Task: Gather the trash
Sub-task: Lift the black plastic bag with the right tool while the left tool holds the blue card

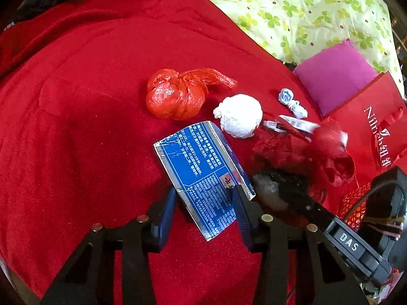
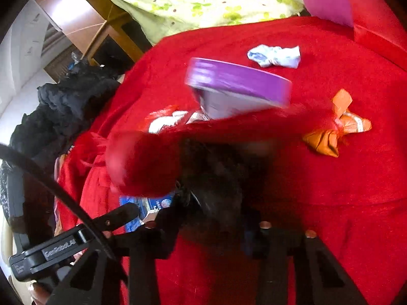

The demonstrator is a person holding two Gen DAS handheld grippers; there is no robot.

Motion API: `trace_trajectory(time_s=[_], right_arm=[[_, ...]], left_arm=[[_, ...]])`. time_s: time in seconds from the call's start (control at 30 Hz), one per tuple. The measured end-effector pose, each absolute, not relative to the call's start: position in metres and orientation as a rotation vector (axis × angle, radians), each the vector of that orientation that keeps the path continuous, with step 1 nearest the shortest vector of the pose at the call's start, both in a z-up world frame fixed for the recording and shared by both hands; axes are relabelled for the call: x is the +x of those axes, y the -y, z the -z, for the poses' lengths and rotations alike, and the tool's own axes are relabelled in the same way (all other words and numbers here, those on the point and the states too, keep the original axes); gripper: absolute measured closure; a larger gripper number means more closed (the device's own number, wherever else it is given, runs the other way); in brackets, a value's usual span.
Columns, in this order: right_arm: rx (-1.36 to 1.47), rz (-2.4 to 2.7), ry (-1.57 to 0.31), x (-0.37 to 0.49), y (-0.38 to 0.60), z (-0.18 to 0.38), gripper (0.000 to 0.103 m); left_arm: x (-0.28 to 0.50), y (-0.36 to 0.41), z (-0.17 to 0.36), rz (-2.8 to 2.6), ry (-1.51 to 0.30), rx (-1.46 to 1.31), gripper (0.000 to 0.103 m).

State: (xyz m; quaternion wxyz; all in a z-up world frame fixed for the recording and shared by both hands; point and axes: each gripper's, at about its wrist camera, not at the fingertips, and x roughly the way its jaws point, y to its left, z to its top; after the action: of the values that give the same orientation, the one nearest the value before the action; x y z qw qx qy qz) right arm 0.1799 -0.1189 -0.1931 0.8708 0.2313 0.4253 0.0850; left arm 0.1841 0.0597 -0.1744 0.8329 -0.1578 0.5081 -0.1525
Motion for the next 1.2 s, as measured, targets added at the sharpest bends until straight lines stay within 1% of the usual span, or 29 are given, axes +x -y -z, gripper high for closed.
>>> trace_trajectory(time_s=[0.03,0.1,0.27,0.7,0.73,0.8,1.0,1.07,1.1,1.17,1.2], right_arm=[[0.477,-0.176,-0.884,0.178,0.121,0.191,0.066],[0.466,-0.183,-0.887,0.171,0.125,0.187,0.068],[0.473,-0.188,-0.838,0.149,0.146,0.171,0.068],[0.533,-0.213,-0.71,0.111,0.192,0.133,0.069],[0.535,-0.213,-0.709,0.11,0.195,0.133,0.069],[0.542,-0.208,-0.713,0.108,0.202,0.133,0.069],[0.581,-0.207,-0.762,0.106,0.218,0.142,0.069],[0.601,-0.214,-0.775,0.107,0.22,0.147,0.067],[0.613,-0.222,-0.787,0.109,0.22,0.149,0.065],[0.649,-0.23,-0.801,0.112,0.22,0.153,0.028],[0.66,-0.232,-0.795,0.112,0.22,0.155,0.027]], left_arm=[[0.185,-0.058,0.174,0.323,-1.079,-0.342,0.054],[0.186,-0.056,0.174,0.315,-1.081,-0.353,0.042],[0.193,-0.04,0.175,0.301,-1.092,-0.367,0.037],[0.197,-0.016,0.187,0.238,-1.093,-0.305,0.037],[0.195,-0.016,0.187,0.24,-1.088,-0.295,0.04],[0.194,-0.016,0.187,0.248,-1.084,-0.283,0.041],[0.184,-0.021,0.183,0.286,-1.077,-0.258,0.042],[0.174,-0.025,0.179,0.312,-1.073,-0.231,0.042],[0.171,-0.027,0.178,0.321,-1.071,-0.224,0.042],[0.16,-0.032,0.174,0.365,-1.076,-0.207,0.042],[0.154,-0.035,0.172,0.394,-1.084,-0.196,0.042]])
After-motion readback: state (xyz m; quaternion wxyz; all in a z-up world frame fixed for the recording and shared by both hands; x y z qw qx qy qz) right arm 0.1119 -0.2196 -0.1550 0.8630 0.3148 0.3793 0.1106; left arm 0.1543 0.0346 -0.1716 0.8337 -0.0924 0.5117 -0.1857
